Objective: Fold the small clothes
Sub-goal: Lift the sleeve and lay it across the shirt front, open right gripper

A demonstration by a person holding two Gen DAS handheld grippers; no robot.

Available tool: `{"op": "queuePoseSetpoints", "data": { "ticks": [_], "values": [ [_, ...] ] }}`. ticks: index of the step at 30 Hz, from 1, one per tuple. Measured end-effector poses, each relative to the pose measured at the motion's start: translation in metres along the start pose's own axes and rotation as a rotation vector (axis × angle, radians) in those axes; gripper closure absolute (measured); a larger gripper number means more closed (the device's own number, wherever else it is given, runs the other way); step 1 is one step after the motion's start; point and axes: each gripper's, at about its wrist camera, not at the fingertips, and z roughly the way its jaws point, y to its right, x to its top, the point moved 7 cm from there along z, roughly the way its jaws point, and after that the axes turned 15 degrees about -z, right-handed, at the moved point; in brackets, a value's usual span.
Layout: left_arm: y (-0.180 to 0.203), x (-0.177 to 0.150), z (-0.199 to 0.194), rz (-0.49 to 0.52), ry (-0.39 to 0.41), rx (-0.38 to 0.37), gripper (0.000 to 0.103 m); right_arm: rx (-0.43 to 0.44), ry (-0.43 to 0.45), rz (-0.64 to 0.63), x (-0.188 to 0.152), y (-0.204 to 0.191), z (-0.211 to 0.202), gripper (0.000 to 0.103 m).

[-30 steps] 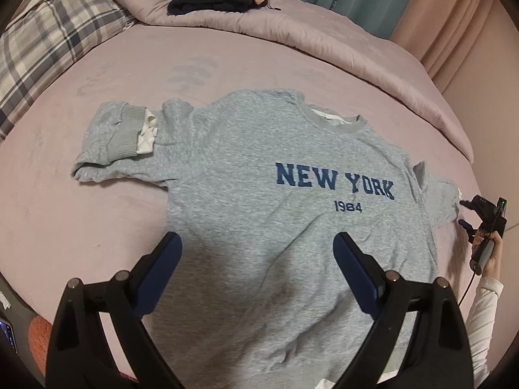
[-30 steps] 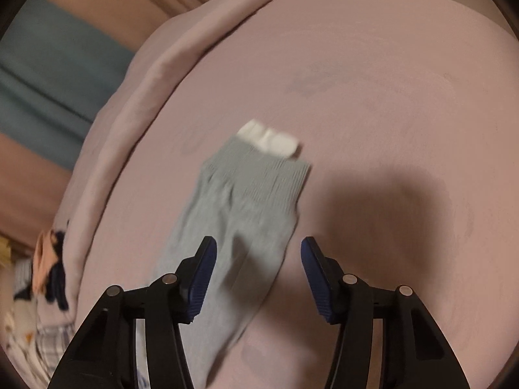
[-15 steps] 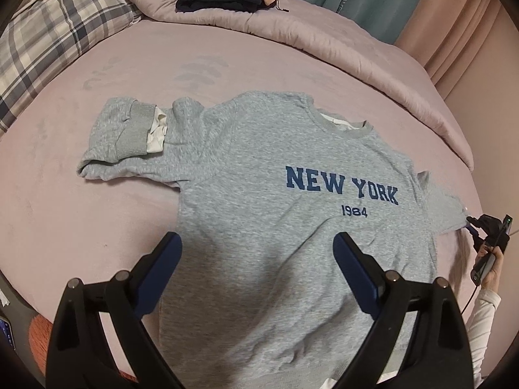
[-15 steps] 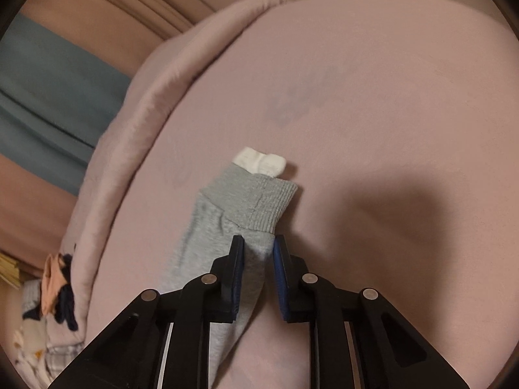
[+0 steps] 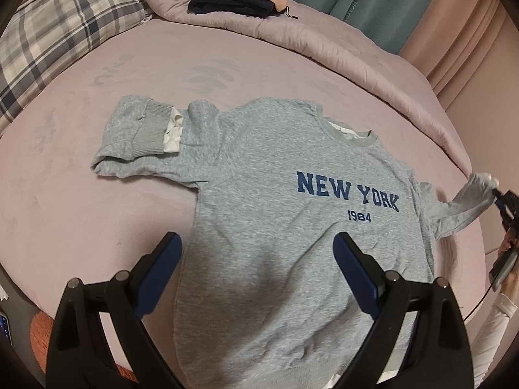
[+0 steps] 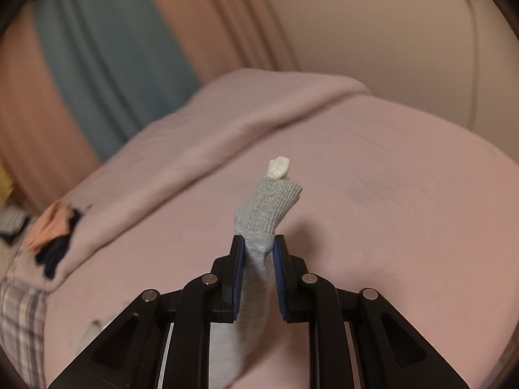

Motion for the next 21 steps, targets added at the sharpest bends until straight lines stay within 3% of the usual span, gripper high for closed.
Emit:
{"op": "queuePoseSetpoints", "data": {
  "ticks": [5, 10, 21],
  "values": [
    [-0.009, 0.001, -0.005, -0.018, 0.011, 0.002, 0.009, 0.071, 0.015, -0.156, 0.015, -0.068, -0.005, 0.084],
    [-0.016, 0.001, -0.009, -0.025, 0.019, 0.005, 0.009, 0.182, -0.005, -0.293, 0.006, -0.136, 0.001, 0.084],
    [-0.027, -0.003, -0.007, -0.036, 0.007, 0.009, 0.008, 0.309, -0.143, -0.509, -0.061, -0.255, 0.03, 0.084]
  ]
}}
